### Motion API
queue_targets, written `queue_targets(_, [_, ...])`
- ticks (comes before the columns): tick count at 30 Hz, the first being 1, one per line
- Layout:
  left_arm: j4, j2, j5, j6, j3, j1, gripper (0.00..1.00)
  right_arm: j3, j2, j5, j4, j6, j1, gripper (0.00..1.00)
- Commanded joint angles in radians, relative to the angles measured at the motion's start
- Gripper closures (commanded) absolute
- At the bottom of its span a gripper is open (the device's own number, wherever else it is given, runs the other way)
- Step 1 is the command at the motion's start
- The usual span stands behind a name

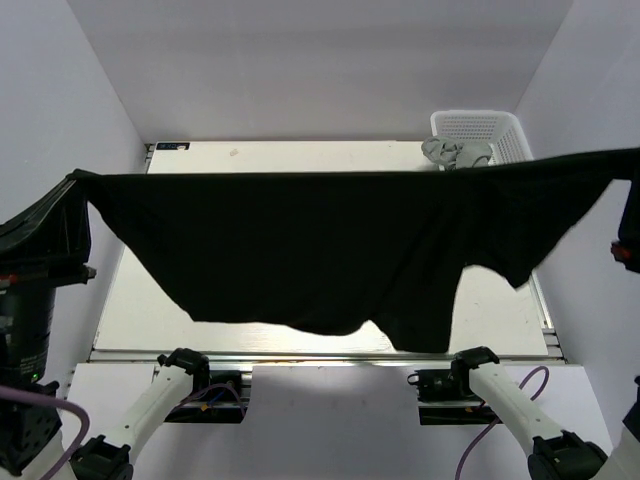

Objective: Fold and stack the t-shirts
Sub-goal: Flatten out the tshirt

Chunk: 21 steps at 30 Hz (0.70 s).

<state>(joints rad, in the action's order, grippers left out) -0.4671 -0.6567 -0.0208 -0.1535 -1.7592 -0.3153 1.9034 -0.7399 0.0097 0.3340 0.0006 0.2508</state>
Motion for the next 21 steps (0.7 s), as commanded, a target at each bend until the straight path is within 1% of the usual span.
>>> queue_targets(1, [-0.025,0.022,0.021,0.019,-0.025,0.012,1.0,0.01,0.016,0.009,-0.024,-0.036,-0.002,1.0])
queue_targets(4, [-0.011,0.022,0.021,0.019,0.01,0.012,1.0,-0.049,0.017,0.018,-0.053,-0.037,-0.004,1.0])
queue_targets(9, [0.011,-0.027,-0.054,0.009,0.104,0.012,1.0,-0.185,0.004,0.038,-0.131,-0.016,-0.001,1.0])
queue_targets(10, [0.025,-0.037,-0.091,0.009,0.157,0.012,1.0,-0.275,0.001,0.039,-0.166,-0.011,-0.002,1.0])
queue_targets(12, [0.054,-0.06,-0.142,-0.003,0.219,0.012,1.0,-0.366,-0.016,0.068,-0.214,0.019,-0.001,1.0])
queue_targets(13, [0.065,-0.069,-0.212,-0.003,0.284,0.012,1.0,-0.429,-0.022,0.081,-0.266,0.019,-0.001,1.0])
queue_targets(14, [0.074,-0.102,-0.262,-0.003,0.314,0.001,1.0,-0.46,-0.03,0.085,-0.286,0.03,-0.001,1.0])
queue_targets(15, [0.074,-0.127,-0.322,-0.038,0.357,-0.008,1.0,-0.528,-0.058,0.094,-0.306,0.041,-0.001,1.0])
queue_targets(16, [0.064,-0.156,-0.446,-0.053,0.378,-0.008,1.0,-0.594,-0.067,0.096,-0.376,0.042,-0.001,1.0])
queue_targets(17, [0.064,-0.188,-0.487,-0.064,0.401,0.002,1.0,-0.648,-0.093,0.098,-0.391,0.051,-0.002,1.0])
queue_targets(18, [0.085,-0.257,-0.505,-0.073,0.447,0.011,1.0,-0.702,-0.128,0.093,-0.436,0.068,0.002,1.0])
queue_targets(19, [0.099,-0.296,-0.525,-0.073,0.467,0.012,1.0,-0.702,-0.169,0.099,-0.437,0.084,0.002,1.0])
queue_targets(20, [0.108,-0.337,-0.525,-0.084,0.483,0.012,1.0,-0.761,-0.194,0.099,-0.455,0.11,-0.001,1.0])
queue_targets(21, [0.108,-0.381,-0.54,-0.095,0.506,0.012,1.0,-0.782,-0.22,0.108,-0.464,0.142,-0.002,1.0])
